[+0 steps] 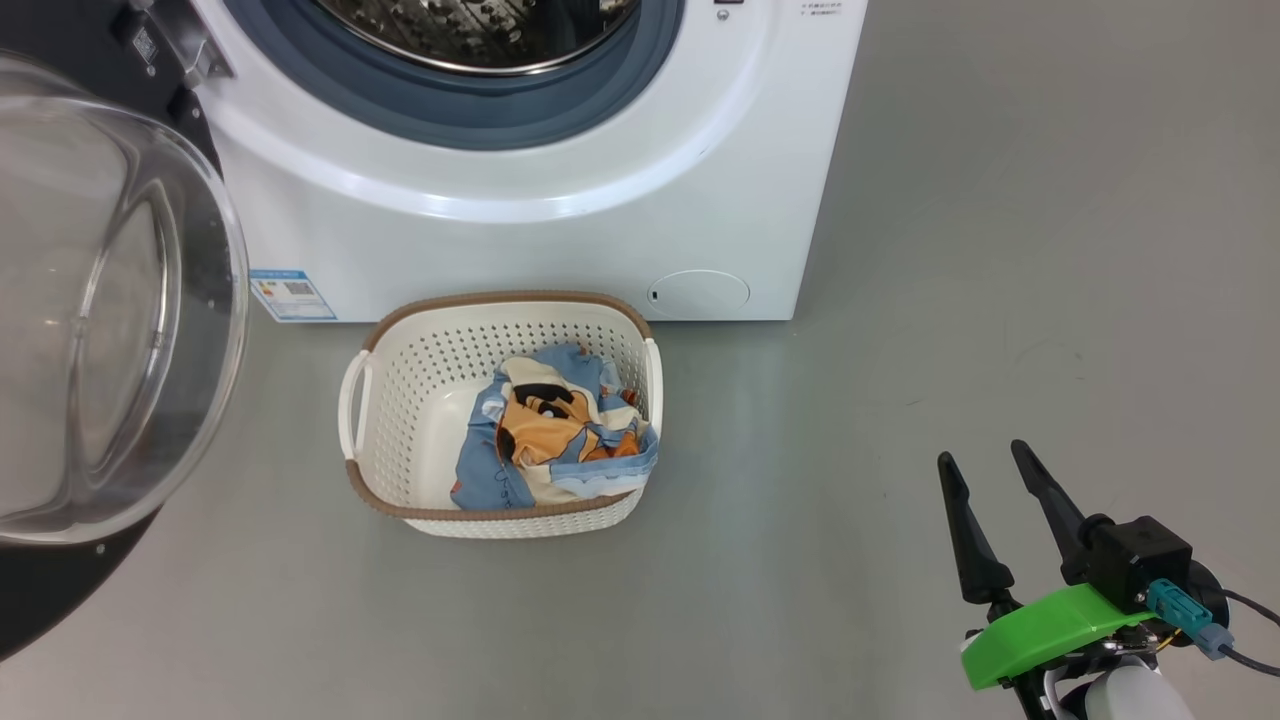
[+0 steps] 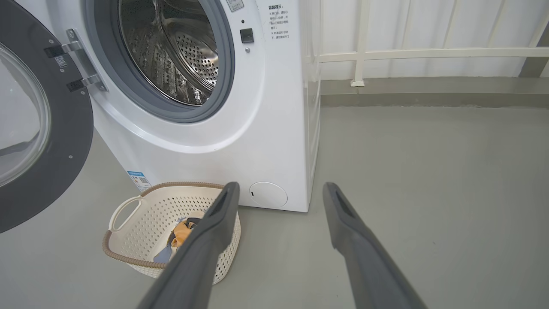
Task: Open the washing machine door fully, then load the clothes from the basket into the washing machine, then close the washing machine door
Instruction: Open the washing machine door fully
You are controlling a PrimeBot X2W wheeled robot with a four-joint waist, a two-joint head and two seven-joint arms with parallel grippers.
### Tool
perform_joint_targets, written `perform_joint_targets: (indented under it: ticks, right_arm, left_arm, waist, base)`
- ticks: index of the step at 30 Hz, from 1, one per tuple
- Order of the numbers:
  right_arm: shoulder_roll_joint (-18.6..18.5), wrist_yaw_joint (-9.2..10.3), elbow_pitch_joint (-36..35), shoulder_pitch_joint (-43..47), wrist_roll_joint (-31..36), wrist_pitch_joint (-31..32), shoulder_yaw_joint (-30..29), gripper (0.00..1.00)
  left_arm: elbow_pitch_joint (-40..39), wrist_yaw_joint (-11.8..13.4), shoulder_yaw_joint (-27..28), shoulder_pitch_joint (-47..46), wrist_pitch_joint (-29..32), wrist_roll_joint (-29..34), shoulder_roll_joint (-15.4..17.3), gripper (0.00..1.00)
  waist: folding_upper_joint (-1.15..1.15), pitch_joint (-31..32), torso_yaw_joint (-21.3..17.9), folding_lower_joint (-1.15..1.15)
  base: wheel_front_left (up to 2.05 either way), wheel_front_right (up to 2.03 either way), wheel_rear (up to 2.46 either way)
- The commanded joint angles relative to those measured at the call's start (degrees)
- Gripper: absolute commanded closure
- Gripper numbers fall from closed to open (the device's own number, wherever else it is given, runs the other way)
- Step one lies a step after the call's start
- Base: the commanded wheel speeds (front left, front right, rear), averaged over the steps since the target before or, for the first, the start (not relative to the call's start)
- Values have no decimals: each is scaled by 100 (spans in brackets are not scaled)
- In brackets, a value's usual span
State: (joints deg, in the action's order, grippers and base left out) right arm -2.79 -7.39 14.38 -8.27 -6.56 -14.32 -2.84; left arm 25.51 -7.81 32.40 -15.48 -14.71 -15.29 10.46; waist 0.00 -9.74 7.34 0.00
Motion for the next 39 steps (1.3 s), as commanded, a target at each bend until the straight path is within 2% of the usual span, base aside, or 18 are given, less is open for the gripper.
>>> perform_joint_targets:
  ticks: [1, 8, 13, 14, 16, 17, 18, 30, 39]
  right_arm:
    - [-9, -10, -121, -125, 48, -68, 146, 0]
    - [-9, -10, -101, -62, -36, -68, 146, 0]
    - [-9, -10, -119, -19, -80, -68, 133, 0]
    - [-9, -10, -117, -10, -80, -68, 131, 0]
    - [-9, -10, -118, 1, -85, -68, 122, 0]
    - [-9, -10, -116, 7, -86, -68, 121, 0]
    - [-9, -10, -115, 14, -90, -68, 124, 0]
    - [-9, -10, -232, 167, -72, -68, 223, 0]
    - [-9, -10, -399, 339, -67, -68, 268, 0]
  left_arm:
    - [-178, 33, 105, 26, -29, 24, 223, 100]
    - [-877, 33, -141, 399, -29, -17, -148, 100]
    - [-1391, 32, -598, 693, -29, -39, -238, 100]
    - [-1488, 32, -692, 757, -29, -40, -261, 89]
    - [-1622, 32, -858, 878, -29, -79, -296, 56]
    - [-1668, 32, -914, 936, -29, -102, -308, 17]
    - [-1699, 32, -975, 995, -29, -129, -318, 0]
    - [-2002, 32, -1870, 1724, -29, 44, -333, 0]
    - [-2103, 32, -2362, 2117, -29, 164, -153, 0]
  waist:
    - [0, 12, -5, 0]
    - [0, 146, -59, 0]
    - [0, 229, -119, 0]
    - [0, 245, -131, 0]
    - [0, 281, -157, 0]
    - [0, 310, -175, 0]
    - [0, 330, -194, 0]
    - [0, 646, -593, 0]
    - [0, 780, -819, 0]
  base:
    - [0, 0, 0]
    - [0, 0, 0]
    - [0, 0, 0]
    - [0, 0, 0]
    - [0, 0, 0]
    - [0, 0, 0]
    - [0, 0, 0]
    - [0, 0, 0]
    - [0, 0, 0]
